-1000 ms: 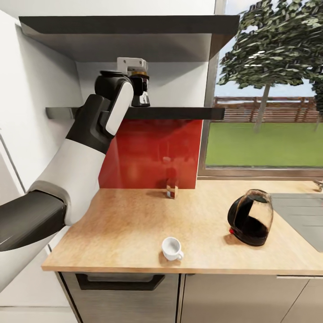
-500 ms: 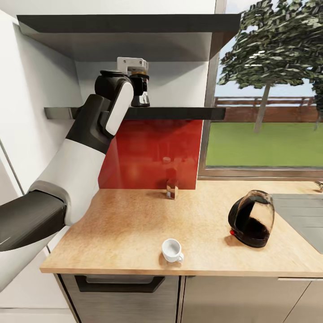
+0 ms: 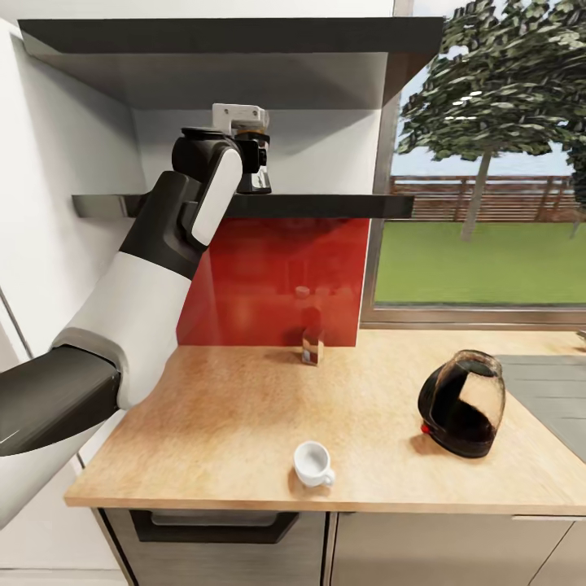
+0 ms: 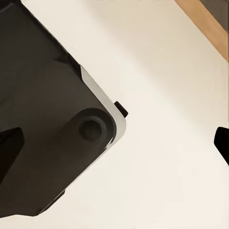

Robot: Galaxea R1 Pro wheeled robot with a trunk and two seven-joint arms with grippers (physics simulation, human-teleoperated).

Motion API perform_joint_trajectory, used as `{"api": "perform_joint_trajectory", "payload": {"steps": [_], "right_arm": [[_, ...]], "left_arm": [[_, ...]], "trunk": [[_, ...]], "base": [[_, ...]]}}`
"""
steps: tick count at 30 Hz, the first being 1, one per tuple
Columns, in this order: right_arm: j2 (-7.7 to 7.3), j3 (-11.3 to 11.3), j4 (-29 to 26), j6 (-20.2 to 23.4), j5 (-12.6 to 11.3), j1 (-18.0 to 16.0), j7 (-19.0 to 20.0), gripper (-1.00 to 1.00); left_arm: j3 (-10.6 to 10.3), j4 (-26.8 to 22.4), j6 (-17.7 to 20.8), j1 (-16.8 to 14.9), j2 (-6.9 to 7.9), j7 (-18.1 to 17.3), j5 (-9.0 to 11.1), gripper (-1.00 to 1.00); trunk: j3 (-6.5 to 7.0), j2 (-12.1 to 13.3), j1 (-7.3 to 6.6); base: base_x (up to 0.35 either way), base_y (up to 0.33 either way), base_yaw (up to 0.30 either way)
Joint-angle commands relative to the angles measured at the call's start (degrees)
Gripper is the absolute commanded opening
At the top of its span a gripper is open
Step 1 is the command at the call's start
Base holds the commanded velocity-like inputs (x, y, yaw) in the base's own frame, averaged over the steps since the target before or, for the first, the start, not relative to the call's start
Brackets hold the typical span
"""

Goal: Set up a coffee station on the kitchen countertop: keep the coffee maker on the countertop, move the bottle of coffee from the kitchen shelf to the counter next to the coffee maker, place a paper coffee filter on top of the coffee maker, put the saucer next to the coffee maker with the coffee cup on the saucer, and place the electric kettle next to the coffee maker.

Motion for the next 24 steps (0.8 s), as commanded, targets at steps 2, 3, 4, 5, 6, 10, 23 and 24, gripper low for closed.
{"api": "perform_joint_trajectory", "payload": {"steps": [2,3,4,5,6,10,23,24], "right_arm": [[-0.02,0.35,0.09,-0.24,-0.45,-0.06,0.19,1.0],[-0.02,0.35,0.09,-0.24,-0.46,-0.05,0.18,1.0],[-0.02,0.35,0.09,-0.24,-0.47,-0.05,0.2,1.0],[-0.02,0.35,0.09,-0.24,-0.48,-0.05,0.2,1.0],[-0.02,0.35,0.09,-0.24,-0.47,-0.05,0.19,1.0],[-0.02,0.35,0.09,-0.24,-0.48,-0.07,0.18,1.0],[-0.02,0.35,0.09,-0.24,-0.51,-0.05,0.18,1.0],[-0.02,0.35,0.09,-0.24,-0.51,-0.05,0.18,1.0]], "left_arm": [[-0.08,-0.02,0.1,-0.07,0.0,0.54,0.56,1.0],[-0.08,-0.02,0.1,-0.07,0.0,0.53,0.56,1.0],[-0.08,-0.02,0.1,-0.07,0.0,0.53,0.56,1.0],[-0.08,-0.02,0.1,-0.07,0.0,0.52,0.56,1.0],[-0.08,-0.02,0.1,-0.07,0.0,0.53,0.56,1.0],[-0.13,-0.25,0.1,-0.07,0.0,0.54,0.56,1.0],[-0.57,-0.32,0.35,-0.07,0.0,0.47,0.52,1.0],[-0.58,-0.31,0.37,-0.07,0.0,0.47,0.5,1.0]], "trunk": [[-0.09,-0.07,0.03],[-0.09,-0.07,0.03],[-0.09,-0.07,0.03],[-0.09,-0.07,0.03],[-0.09,-0.07,0.03],[-0.09,-0.07,0.03],[-0.09,-0.07,0.03],[-0.09,-0.07,0.03]], "base": [[0.07,0.0,0.0],[0.052,0.0,0.0],[0.075,0.0,0.0],[0.115,0.0,0.0],[0.158,0.0,0.0],[0.156,0.0,0.0],[0.016,0.0,0.0],[0.001,0.0,0.0]]}}
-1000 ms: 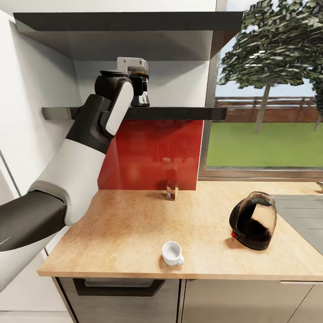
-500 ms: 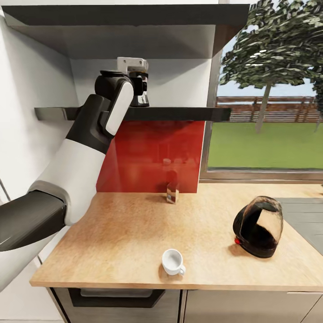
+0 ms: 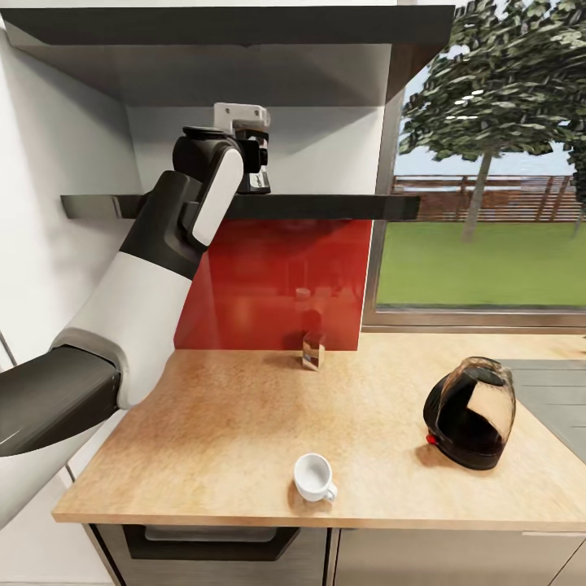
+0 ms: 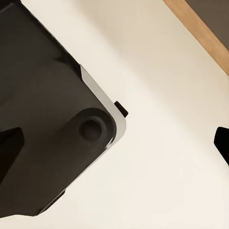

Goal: Set up a coffee station on the kitchen countertop: keep the coffee maker on the countertop, move the bottle of coffee from the kitchen shelf to the counter next to the coffee maker, place a paper coffee filter on top of the coffee maker, put the saucer next to the coffee maker with the coffee cup on the saucer, and place the electric kettle next to the coffee maker.

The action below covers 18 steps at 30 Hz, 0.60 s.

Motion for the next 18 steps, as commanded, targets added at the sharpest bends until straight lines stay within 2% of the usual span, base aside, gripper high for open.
{"api": "perform_joint_trajectory", "payload": {"steps": [1,18], "right_arm": [[-0.02,0.35,0.09,-0.24,-0.48,-0.07,0.2,1.0],[0.07,0.44,0.45,-1.22,-0.36,-0.22,0.91,1.0]], "left_arm": [[-0.08,-0.01,0.12,-0.07,0.0,0.52,0.55,1.0],[0.02,-0.16,0.26,0.02,0.0,0.51,0.79,1.0]], "trunk": [[-0.1,-0.08,0.01],[-0.1,-0.08,0.01]], "base": [[0.0,0.0,0.0],[0.002,0.0,0.0]]}}
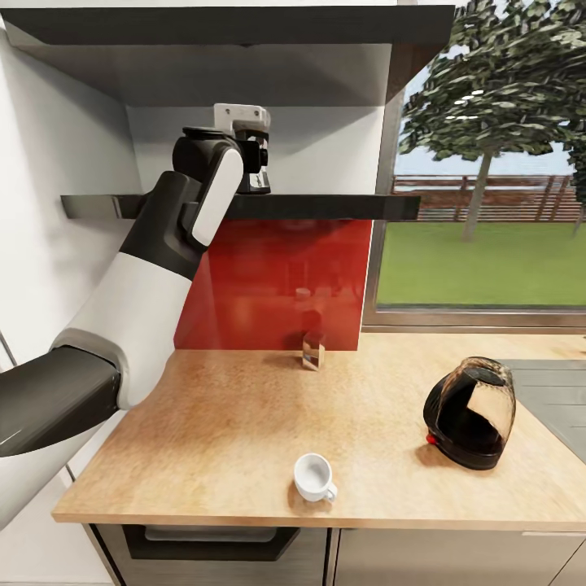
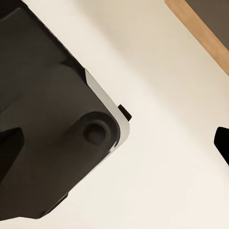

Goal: Set up a coffee station on the kitchen countertop: keep the coffee maker on the countertop, move the bottle of coffee from the kitchen shelf to the counter next to the coffee maker, place a paper coffee filter on top of the coffee maker, put the saucer next to the coffee maker with the coffee cup on the saucer, and place the electric kettle next to the coffee maker.

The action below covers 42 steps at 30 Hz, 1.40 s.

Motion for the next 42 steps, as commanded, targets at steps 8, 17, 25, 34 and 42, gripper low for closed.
{"api": "perform_joint_trajectory", "payload": {"steps": [8,17,25,34,42], "right_arm": [[-0.02,0.36,0.13,-0.26,-0.49,-0.08,0.18,1.0],[0.05,0.44,0.19,-1.78,-0.43,-0.02,0.32,1.0],[0.07,0.45,0.2,-2.32,-0.43,0.03,0.36,1.0],[0.07,0.53,0.21,-2.36,-0.33,0.24,0.36,1.0],[0.07,0.6,0.21,-2.43,-0.27,0.58,0.4,1.0]], "left_arm": [[-0.07,-0.02,0.1,-0.07,0.0,0.52,0.56,1.0],[0.87,-1.54,0.12,-0.07,0.0,0.6,0.56,1.0],[0.98,-1.68,0.12,-0.07,0.0,0.61,0.56,1.0],[1.04,-1.69,0.12,-0.07,0.0,0.61,0.56,1.0],[1.04,-1.69,0.12,-0.07,0.0,0.61,0.56,1.0]], "trunk": [[-0.1,-0.08,0.01],[-0.1,-0.08,0.01],[-0.1,-0.08,0.01],[-0.1,-0.08,0.01],[-0.1,-0.08,0.01]], "base": [[0.004,0.0,0.0],[0.023,0.0,0.0],[0.002,0.0,0.0],[0.061,0.0,0.0],[0.019,0.0,0.0]]}}
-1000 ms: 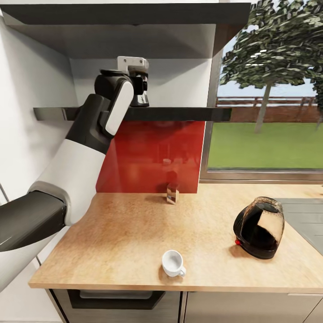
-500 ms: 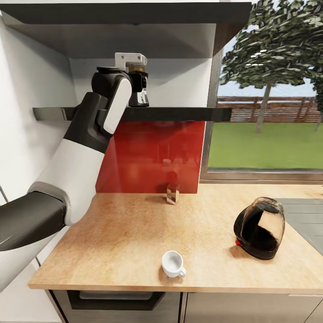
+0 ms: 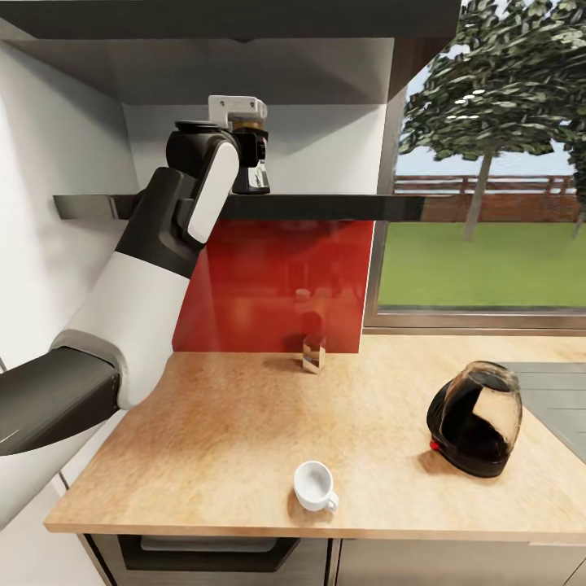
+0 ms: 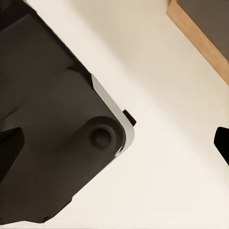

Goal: Set up a coffee station on the kitchen countertop: keep the coffee maker on the countertop, move the bottle of coffee from the kitchen shelf to the counter next to the coffee maker, place a paper coffee filter on top of the coffee maker, put the saucer next to the coffee maker with the coffee cup on the saucer, and place the electric kettle next to the coffee maker.

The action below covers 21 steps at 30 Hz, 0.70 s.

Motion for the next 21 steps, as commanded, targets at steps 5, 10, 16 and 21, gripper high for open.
{"api": "perform_joint_trajectory", "payload": {"steps": [5,10,16,21], "right_arm": [[-0.02,0.39,0.13,-0.27,-0.53,0.17,0.17,1.0],[-0.02,0.4,0.13,-0.27,-0.52,0.26,0.15,1.0],[-0.02,0.4,0.13,-0.27,-0.52,0.28,0.16,1.0],[-0.02,0.4,0.13,-0.27,-0.52,0.29,0.17,1.0]], "left_arm": [[-0.07,-0.02,0.1,-0.07,0.0,0.53,0.56,1.0],[-0.07,-0.02,0.1,-0.07,0.0,0.53,0.56,1.0],[-0.07,-0.02,0.1,-0.07,0.0,0.53,0.56,1.0],[-0.07,-0.02,0.1,-0.07,0.0,0.53,0.56,1.0]], "trunk": [[-0.1,-0.08,0.01],[-0.1,-0.08,0.01],[-0.1,-0.08,0.01],[-0.1,-0.08,0.01]], "base": [[0.075,0.001,0.0],[0.188,0.026,0.0],[0.066,0.009,0.0],[0.009,0.001,0.0]]}}
